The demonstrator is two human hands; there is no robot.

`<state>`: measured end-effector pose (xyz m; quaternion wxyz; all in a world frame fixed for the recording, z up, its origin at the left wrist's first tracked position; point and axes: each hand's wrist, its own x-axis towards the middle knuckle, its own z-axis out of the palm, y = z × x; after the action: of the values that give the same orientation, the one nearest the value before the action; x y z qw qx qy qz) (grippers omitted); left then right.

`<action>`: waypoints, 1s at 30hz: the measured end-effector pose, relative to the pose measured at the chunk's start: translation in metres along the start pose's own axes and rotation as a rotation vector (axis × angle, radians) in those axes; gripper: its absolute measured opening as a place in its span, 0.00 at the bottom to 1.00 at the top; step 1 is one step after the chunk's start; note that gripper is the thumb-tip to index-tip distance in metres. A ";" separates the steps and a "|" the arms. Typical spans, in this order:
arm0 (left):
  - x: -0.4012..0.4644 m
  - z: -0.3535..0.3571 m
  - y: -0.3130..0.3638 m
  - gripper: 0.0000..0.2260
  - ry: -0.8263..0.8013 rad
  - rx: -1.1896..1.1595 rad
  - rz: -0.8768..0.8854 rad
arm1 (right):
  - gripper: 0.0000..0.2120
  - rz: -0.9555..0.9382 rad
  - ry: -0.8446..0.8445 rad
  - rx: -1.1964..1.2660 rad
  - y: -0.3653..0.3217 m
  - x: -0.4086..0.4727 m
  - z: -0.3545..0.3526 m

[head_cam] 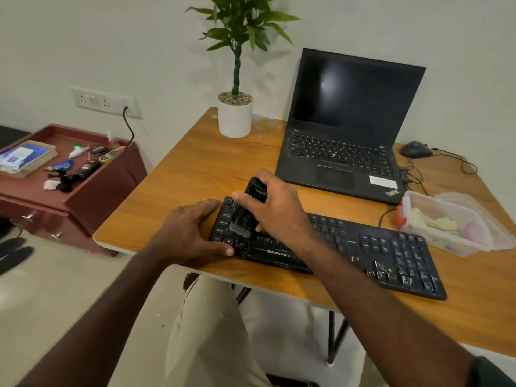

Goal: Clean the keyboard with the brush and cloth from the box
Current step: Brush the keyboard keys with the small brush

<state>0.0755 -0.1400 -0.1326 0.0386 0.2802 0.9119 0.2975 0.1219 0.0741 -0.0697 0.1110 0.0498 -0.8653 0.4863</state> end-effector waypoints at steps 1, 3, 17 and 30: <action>0.002 0.002 -0.004 0.53 -0.013 0.048 -0.004 | 0.13 -0.015 0.022 -0.015 -0.001 0.003 0.003; 0.002 0.007 -0.007 0.56 -0.016 0.137 -0.035 | 0.13 -0.016 0.083 -0.016 -0.001 0.011 0.003; 0.002 0.011 0.000 0.52 -0.015 0.212 -0.028 | 0.16 -0.174 -0.143 -0.153 -0.003 0.031 0.031; 0.004 0.009 -0.002 0.51 -0.071 0.172 -0.069 | 0.13 -0.279 -0.125 -0.213 0.003 0.029 0.038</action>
<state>0.0734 -0.1345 -0.1401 0.0568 0.2614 0.9411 0.2067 0.0877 0.0439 -0.0847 0.1282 0.1872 -0.9017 0.3679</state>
